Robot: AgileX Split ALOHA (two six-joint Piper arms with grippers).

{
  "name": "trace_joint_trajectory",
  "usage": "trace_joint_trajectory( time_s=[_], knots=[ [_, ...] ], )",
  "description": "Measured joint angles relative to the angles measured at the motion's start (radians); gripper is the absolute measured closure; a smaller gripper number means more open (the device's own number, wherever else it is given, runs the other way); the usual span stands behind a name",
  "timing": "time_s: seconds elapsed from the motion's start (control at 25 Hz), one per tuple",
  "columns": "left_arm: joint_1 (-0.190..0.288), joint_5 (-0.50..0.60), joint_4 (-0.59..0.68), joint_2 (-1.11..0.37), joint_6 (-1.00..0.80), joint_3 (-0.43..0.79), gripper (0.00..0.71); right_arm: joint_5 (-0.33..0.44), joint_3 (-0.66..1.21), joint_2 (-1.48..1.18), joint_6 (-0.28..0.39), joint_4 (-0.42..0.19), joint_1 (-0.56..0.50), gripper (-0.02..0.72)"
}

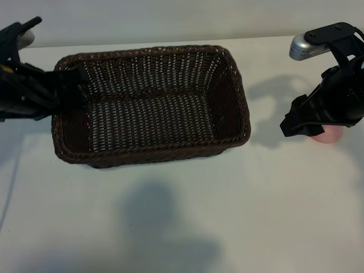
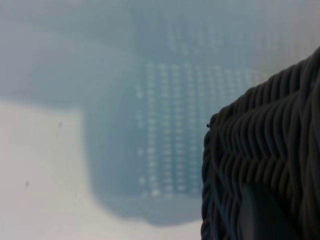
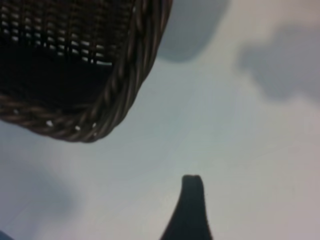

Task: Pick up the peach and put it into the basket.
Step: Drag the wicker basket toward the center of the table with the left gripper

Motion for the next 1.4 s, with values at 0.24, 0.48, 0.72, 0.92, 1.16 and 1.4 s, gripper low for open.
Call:
trace_joint_trajectory(
  time_s=[0.24,0.48,0.72,0.92,1.16,1.4],
  knots=[
    [0.0,0.019,0.0,0.067,0.018,-0.055,0.548,0.003,0.0,0.0,0.0,0.0,0.0,0.108],
    [-0.005,0.022,-0.001,0.136,0.03,-0.129,0.548,0.003,0.0,0.0,0.0,0.0,0.0,0.108],
    [-0.06,0.015,-0.012,0.207,0.036,-0.196,0.548,0.003,0.0,0.0,0.0,0.0,0.0,0.108],
    [-0.094,-0.014,-0.03,0.278,0.036,-0.233,0.548,0.004,0.0,0.0,0.0,0.0,0.0,0.108],
    [-0.096,-0.034,-0.037,0.347,0.038,-0.256,0.548,0.006,0.0,0.0,0.0,0.0,0.0,0.108],
    [-0.096,-0.053,-0.103,0.401,0.108,-0.257,0.548,0.006,0.0,0.0,0.0,0.0,0.0,0.108]
  ],
)
